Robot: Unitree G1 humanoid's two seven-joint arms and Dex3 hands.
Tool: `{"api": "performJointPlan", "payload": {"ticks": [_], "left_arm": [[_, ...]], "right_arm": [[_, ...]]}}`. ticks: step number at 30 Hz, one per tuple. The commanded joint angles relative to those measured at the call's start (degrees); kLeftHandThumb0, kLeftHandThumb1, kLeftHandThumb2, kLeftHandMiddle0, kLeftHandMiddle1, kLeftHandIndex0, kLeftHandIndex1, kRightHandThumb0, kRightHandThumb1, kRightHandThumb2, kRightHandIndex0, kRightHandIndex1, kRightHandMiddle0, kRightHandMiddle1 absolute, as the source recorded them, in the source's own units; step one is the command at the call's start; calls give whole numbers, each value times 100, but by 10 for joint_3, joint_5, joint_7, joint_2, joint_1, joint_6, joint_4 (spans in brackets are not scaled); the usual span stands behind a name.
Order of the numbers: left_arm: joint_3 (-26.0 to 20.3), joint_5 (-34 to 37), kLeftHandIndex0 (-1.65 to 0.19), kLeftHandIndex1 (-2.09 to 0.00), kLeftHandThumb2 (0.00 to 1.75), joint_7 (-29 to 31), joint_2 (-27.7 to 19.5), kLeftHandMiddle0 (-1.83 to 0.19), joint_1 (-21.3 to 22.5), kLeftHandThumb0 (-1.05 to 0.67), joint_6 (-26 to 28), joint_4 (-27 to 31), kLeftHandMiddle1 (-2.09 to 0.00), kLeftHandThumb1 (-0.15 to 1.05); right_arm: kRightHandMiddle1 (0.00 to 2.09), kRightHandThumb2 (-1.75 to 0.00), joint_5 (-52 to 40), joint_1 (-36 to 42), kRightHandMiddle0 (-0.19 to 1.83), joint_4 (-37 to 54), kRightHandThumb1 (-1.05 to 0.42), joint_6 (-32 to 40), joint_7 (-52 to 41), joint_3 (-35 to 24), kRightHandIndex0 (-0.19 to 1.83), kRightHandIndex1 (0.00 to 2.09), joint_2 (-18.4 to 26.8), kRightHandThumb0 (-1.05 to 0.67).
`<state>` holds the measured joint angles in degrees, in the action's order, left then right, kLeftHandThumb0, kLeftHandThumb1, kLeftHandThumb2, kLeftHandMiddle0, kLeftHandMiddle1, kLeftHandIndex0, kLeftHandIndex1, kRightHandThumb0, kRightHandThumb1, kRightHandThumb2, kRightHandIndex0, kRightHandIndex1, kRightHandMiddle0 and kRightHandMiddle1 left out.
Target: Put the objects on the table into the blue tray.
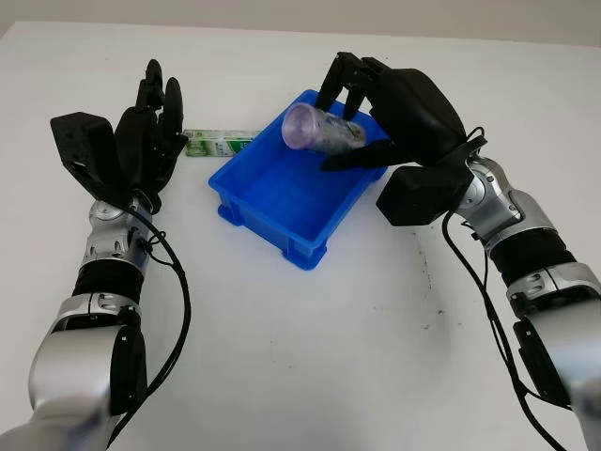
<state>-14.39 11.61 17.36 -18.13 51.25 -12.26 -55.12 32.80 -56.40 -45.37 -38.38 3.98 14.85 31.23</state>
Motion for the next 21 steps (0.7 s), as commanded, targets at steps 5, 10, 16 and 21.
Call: {"api": "performJointPlan", "payload": {"ticks": [5,10,16,21], "left_arm": [[-1,0,19,0,63,0,2,19,4,-71,-4,-7,0,105],[-1,0,19,0,61,1,1,19,4,-71,-8,-10,0,105],[-2,0,19,0,61,2,0,19,3,-71,-7,-5,0,105],[-3,3,19,0,62,6,-1,19,2,-72,-6,-3,0,105]], "right_arm": [[3,-23,-8,19,-19,66,-105,-6,-21,-11,-19,1,21,-71],[0,-30,-64,24,-19,65,-105,-21,-26,-39,-19,0,9,-73],[0,-46,-138,33,-19,68,-105,-5,-22,-87,-19,0,-11,-78],[0,-67,-217,44,-19,42,-105,27,-37,-136,-19,0,-31,-76]]}}
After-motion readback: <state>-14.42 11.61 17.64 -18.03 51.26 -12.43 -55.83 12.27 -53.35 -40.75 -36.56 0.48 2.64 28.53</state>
